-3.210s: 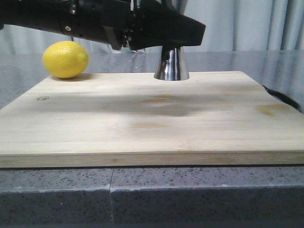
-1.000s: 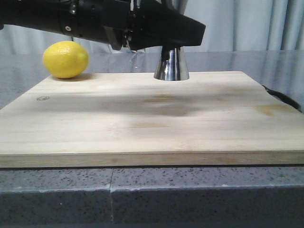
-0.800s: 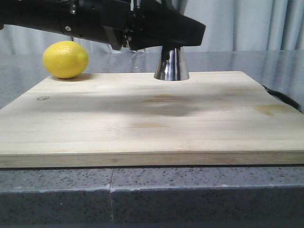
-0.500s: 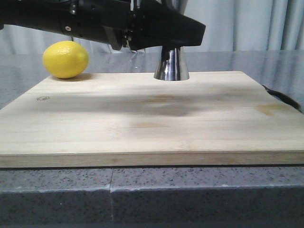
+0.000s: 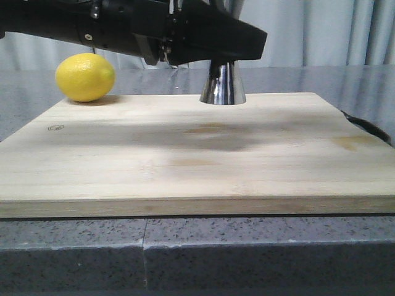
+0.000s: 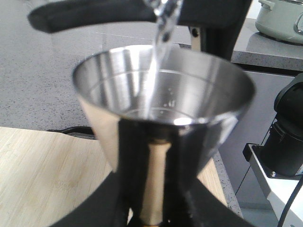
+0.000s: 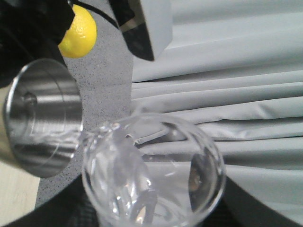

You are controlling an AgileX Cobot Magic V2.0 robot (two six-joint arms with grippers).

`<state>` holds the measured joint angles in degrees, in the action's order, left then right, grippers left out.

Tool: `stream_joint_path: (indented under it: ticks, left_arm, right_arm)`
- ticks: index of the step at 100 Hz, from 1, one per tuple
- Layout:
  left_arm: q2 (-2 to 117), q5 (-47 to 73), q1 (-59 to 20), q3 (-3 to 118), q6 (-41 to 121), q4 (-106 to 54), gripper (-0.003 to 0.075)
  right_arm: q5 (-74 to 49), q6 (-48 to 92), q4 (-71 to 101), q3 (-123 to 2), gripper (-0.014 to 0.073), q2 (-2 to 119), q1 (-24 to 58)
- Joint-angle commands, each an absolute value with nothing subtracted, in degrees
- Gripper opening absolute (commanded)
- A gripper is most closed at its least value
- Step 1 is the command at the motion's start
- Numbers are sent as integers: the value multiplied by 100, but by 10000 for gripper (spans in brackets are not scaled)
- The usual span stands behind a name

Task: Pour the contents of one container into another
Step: 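Tilt the beaker with the right gripper, pouring liquid into the jigger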

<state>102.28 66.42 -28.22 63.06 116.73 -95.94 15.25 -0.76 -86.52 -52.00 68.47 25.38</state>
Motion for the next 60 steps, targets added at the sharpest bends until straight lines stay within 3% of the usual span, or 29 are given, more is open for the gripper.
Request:
stream_joint_path:
  ticks: [1, 60]
  left_arm:
    - [9918, 7348, -2867, 6481, 11661, -9996, -19]
    - [9918, 7348, -2867, 6481, 11661, -9996, -19]
  right_arm:
    - [1574, -59, -8642, -5415, 236, 6671, 2536]
    - [1574, -59, -8878, -5415, 236, 6671, 2536]
